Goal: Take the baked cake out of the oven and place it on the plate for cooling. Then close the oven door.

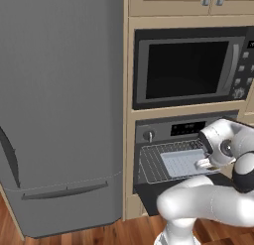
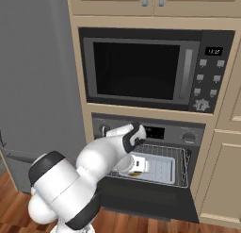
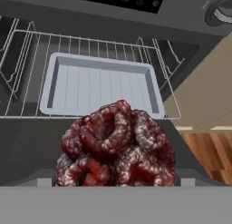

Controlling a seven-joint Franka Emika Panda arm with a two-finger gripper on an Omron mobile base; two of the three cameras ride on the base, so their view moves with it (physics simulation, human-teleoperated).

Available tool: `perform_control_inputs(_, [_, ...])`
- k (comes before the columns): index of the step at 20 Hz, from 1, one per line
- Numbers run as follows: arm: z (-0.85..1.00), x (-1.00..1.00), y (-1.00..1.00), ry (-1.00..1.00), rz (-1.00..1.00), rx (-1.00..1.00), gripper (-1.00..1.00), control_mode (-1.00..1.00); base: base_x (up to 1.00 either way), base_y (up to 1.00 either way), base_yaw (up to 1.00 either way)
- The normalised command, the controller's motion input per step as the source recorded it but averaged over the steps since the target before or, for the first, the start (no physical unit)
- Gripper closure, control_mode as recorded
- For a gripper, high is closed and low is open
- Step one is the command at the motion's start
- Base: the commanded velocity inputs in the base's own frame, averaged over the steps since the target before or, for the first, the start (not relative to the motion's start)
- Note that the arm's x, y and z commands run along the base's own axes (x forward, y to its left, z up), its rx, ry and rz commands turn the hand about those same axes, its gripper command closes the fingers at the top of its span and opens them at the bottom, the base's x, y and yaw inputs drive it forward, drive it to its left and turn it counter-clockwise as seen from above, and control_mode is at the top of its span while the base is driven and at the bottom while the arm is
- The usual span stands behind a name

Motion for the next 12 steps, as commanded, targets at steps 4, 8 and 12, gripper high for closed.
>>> perform_control_inputs(4, [0.82, -0.43, -0.03, 0.16, 0.0, 0.02, 1.0, -1.0, 0.0, 0.0, 0.0])
perform_control_inputs(8, [0.92, -0.37, 0.0, 0.1, 0.0, 0.08, 1.0, -1.0, 0.0, 0.0, 0.0])
perform_control_inputs(12, [0.98, -0.41, -0.1, 0.05, 0.0, 0.08, 1.0, -1.0, 0.0, 0.0, 0.0])
